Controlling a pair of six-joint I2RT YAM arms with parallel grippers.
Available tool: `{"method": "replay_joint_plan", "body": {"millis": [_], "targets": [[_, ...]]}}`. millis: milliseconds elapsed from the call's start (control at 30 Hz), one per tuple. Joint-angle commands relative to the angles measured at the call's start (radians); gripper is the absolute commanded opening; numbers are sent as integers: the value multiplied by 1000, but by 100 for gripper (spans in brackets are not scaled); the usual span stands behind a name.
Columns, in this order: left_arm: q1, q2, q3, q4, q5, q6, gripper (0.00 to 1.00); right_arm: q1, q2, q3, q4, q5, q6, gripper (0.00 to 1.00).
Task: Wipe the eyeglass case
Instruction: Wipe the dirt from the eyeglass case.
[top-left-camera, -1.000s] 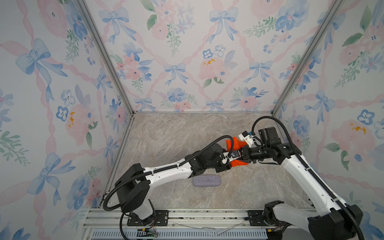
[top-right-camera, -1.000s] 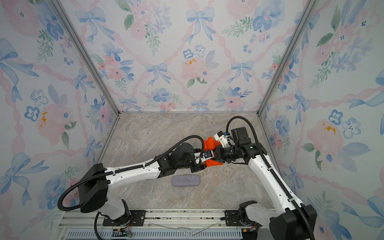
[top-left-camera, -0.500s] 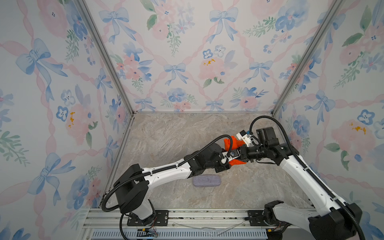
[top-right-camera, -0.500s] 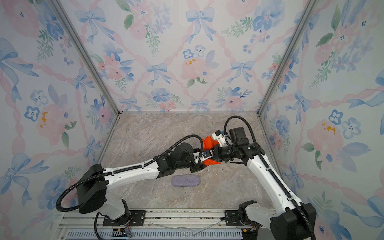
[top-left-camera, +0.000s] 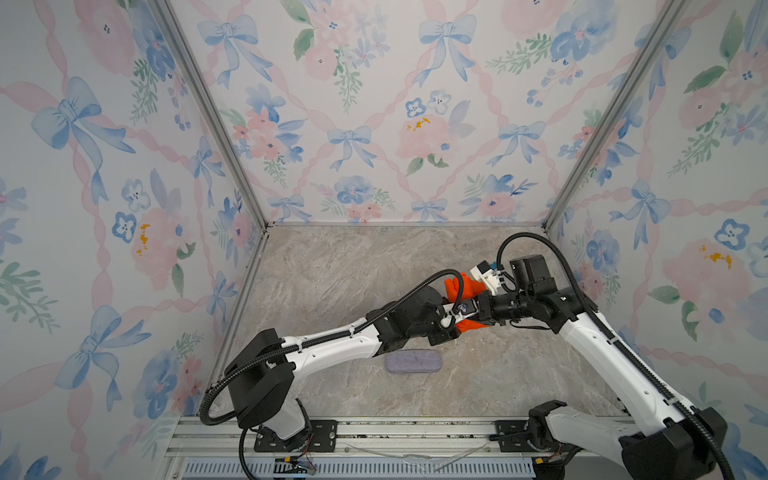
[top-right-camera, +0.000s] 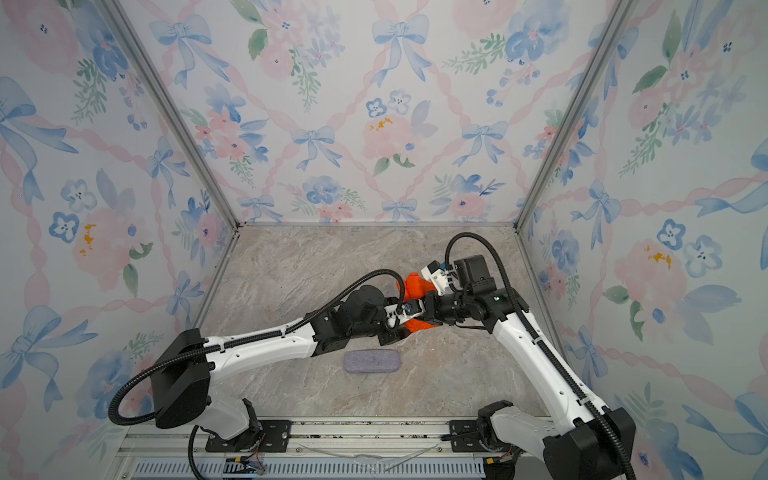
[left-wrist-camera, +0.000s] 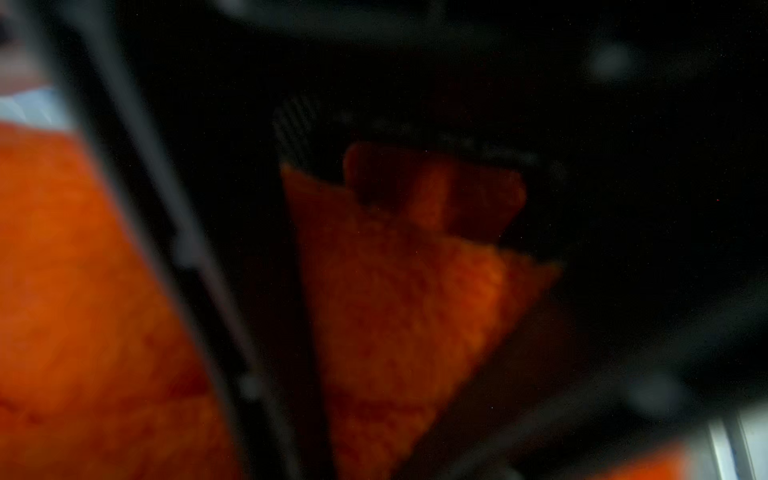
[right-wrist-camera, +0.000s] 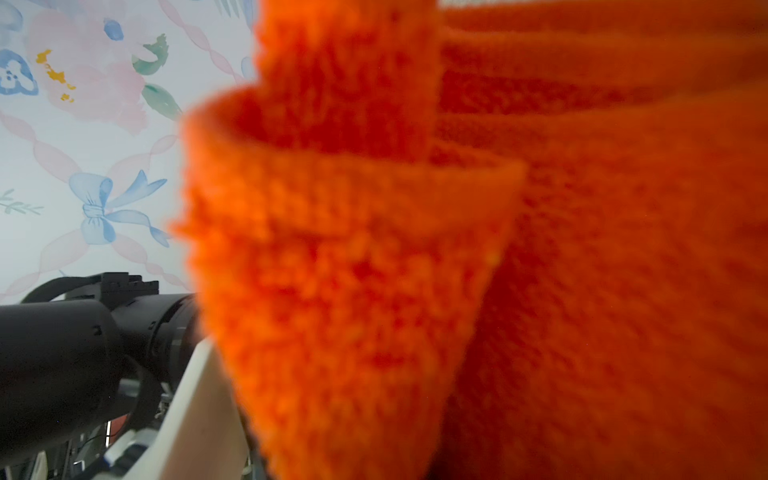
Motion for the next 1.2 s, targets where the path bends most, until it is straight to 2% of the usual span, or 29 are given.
{"method": "replay_joint_plan", "body": {"millis": [0,167,400,633,733,833,967,1067,1167], "targets": [[1,-69,21,157,19,-20,30,-51,-3,-21,-44,27,-7,0],[3,-72,17,154,19,-22,30,-243,-15,58,-250,31,-178,0],[3,-63,26,136,1,-13,29,-283,-39,124,-336,115,-225,0],[13,-51,46,54,-43,-9,29,-348,-67,302,-388,228,-240,0],[37,-57,49,31,-25,-71,29,-351,-106,349,-388,222,-244,0],[38,-71,37,28,-46,-66,29,-350,-127,358,-408,200,-253,0],[25,-75,46,7,-133,27,29,-347,-97,407,-445,199,-259,0],[-16,-61,55,-3,-240,165,27,-338,-45,486,-444,173,-239,0],[-59,-33,71,-5,-348,300,26,-280,35,597,-460,189,-228,0]]}}
